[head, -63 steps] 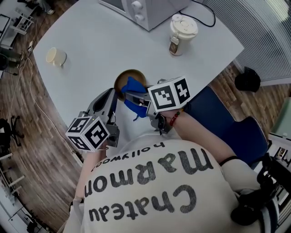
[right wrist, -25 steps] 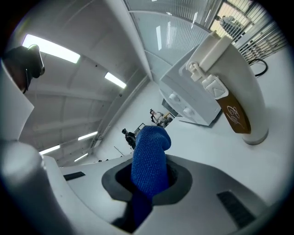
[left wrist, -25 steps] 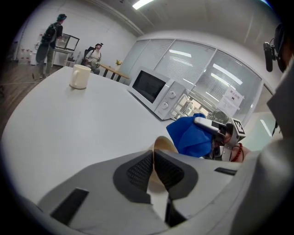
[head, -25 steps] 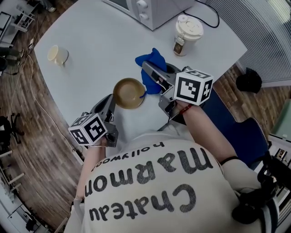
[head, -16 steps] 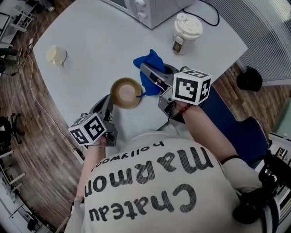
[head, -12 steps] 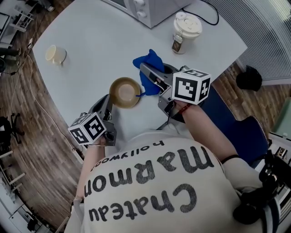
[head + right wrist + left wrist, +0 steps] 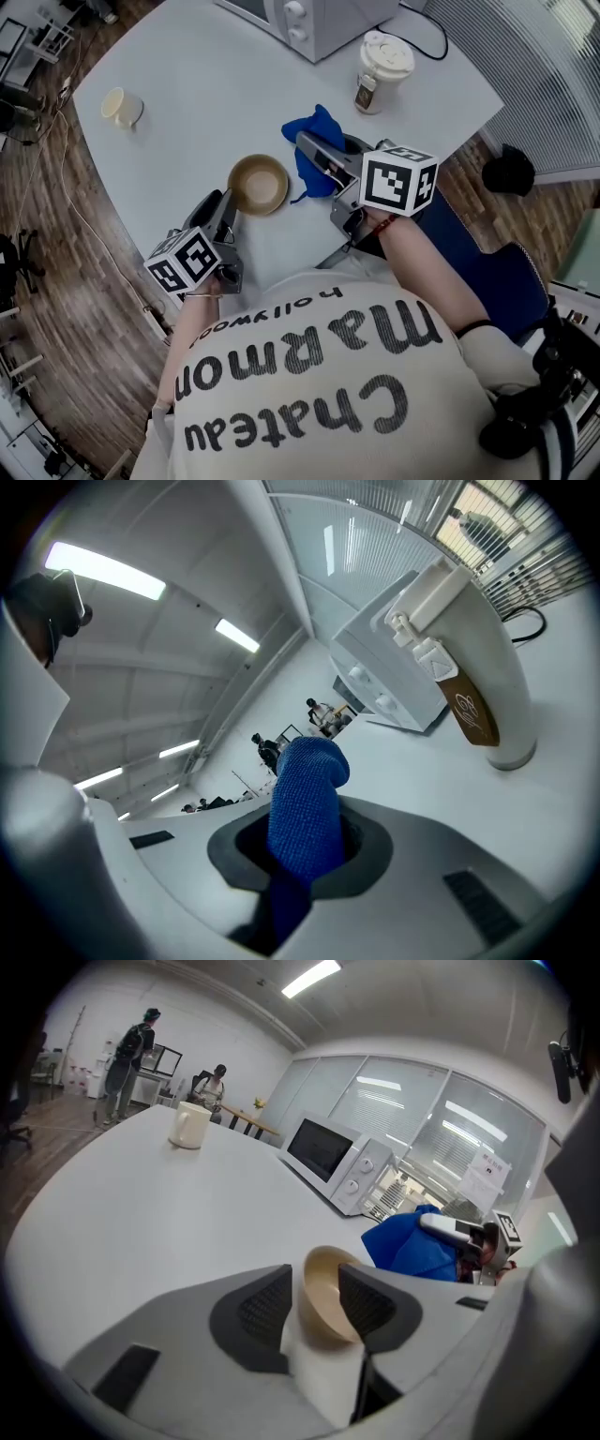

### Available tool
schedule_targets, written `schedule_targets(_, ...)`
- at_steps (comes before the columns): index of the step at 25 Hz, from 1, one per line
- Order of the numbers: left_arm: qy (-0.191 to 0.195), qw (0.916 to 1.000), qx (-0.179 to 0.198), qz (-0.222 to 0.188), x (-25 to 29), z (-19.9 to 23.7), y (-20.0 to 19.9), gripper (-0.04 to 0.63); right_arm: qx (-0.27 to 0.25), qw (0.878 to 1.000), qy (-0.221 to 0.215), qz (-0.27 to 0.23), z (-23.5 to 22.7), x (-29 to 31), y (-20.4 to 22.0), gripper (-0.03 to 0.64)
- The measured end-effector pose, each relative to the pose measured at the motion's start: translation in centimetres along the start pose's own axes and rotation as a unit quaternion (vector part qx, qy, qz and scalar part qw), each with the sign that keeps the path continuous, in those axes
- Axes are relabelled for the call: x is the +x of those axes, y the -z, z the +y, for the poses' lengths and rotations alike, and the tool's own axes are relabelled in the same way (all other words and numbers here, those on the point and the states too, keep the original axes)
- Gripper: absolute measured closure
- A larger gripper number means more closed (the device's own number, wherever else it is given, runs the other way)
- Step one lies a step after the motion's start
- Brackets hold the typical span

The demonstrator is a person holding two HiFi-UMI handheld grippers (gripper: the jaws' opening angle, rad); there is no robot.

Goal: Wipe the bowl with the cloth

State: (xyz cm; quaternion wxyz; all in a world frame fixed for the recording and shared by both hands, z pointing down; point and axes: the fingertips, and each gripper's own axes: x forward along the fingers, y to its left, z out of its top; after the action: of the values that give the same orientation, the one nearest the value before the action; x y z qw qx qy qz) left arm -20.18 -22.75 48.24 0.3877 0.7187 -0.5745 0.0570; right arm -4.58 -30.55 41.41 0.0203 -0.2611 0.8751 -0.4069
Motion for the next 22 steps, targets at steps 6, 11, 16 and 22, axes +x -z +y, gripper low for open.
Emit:
schedule_targets(6, 0.037, 0.9944, 0.026, -0.096, -4.8, -2.0, -1.2, 0.513, -0.015, 1.0, 0.003, -0.017, 2.8, -1.5, 0.8, 0.578)
schedule_targets(11, 0.038, 0.992, 0.035, -0.116, -9.8, -2.8, -0.1, 0.591, -0.057, 0.998, 0.017, 0.016, 6.4, -2.8, 3.7, 0.578)
schedule_targets(16, 0.054, 0.989, 0.025, -0.135, -14.6, -3.8, 1.2, 0.592, -0.078, 0.996, 0.049, 0.02, 9.1, -5.5, 6.2, 0.58)
schedule_targets(22, 0.069, 0.9871, 0.015, -0.144, -22.0, -5.4, 6.0, 0.595, -0.073, 0.994, 0.069, 0.037, 12.3, -9.4, 11.5, 0.58)
